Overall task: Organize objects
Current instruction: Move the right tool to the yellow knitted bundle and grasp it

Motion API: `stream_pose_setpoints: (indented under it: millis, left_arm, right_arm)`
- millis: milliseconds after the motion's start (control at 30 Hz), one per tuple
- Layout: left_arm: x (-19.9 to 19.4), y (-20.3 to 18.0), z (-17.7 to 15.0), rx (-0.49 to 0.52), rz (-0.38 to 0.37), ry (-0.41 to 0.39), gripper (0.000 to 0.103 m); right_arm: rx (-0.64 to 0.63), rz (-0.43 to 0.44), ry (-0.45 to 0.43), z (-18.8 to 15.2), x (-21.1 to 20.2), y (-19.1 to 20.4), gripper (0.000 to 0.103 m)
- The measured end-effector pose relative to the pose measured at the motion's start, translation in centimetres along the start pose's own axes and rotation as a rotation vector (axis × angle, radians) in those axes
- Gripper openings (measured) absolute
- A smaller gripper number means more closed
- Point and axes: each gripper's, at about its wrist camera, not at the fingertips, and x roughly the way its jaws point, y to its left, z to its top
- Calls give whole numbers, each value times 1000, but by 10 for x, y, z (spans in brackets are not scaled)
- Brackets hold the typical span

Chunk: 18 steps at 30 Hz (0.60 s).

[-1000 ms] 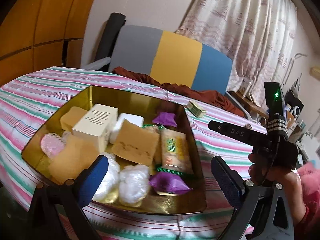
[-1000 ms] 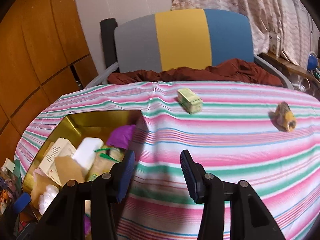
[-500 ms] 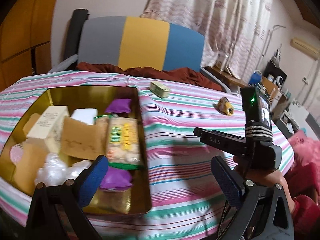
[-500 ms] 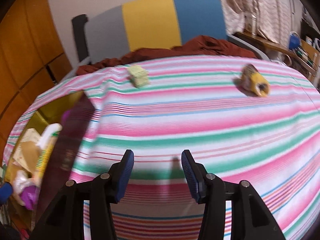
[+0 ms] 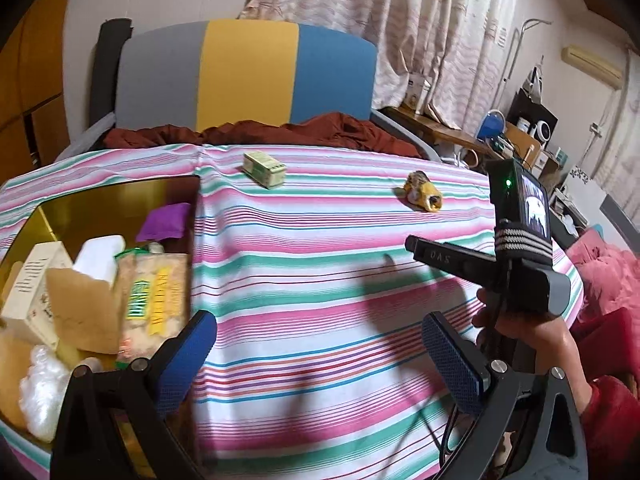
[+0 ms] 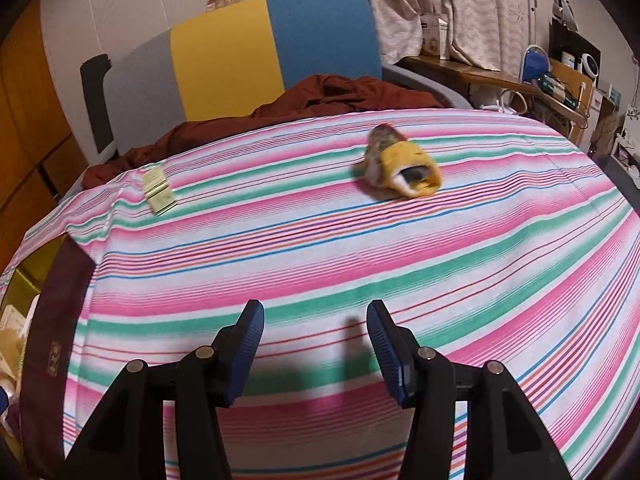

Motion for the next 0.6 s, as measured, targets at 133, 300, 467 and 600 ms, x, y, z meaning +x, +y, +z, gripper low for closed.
stream_pose_setpoints:
  millis: [133,300,467,600]
  left_arm:
    - [9,-9,1,14,-3,19,103]
    - [20,-14,3,11,-6,48,103]
    - [29,-18,4,12,-3,68,103]
    - [34,-20,7,11,0,75,103]
  right_arm:
    - [-1,-15,-5,5,4,-7,54]
    - [-19,-45,-4,15,15,-14,61]
    - [-30,-75,-28,33,23,-26,71]
    - [-7,-97,-78,64,32,-42,75]
